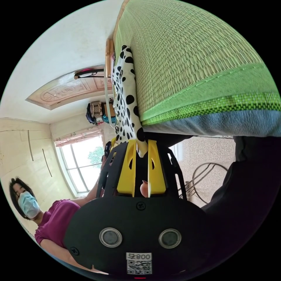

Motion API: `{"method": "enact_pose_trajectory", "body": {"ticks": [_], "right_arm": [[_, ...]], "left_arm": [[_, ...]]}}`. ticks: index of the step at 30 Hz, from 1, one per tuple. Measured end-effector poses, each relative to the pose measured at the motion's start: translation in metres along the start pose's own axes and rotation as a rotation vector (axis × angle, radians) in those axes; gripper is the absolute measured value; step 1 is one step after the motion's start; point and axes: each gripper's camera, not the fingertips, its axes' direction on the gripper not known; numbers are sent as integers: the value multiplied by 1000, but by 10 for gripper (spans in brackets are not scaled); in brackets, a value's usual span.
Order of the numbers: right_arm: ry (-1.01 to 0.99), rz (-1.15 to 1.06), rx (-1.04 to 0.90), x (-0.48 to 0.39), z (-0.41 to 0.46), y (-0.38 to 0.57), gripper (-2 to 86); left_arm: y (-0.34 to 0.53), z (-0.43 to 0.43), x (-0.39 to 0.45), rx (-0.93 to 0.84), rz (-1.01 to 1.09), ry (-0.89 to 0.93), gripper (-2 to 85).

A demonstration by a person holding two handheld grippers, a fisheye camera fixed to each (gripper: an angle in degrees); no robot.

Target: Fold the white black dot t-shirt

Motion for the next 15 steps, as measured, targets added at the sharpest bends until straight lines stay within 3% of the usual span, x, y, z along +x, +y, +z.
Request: {"method": "enact_pose_trajectory", "body": {"ticks": [15], "right_arm": [[-53,-39,6,-11,-9,22,22]], "left_arm": [[28,-4,10,-18,-4,59,32]]}}
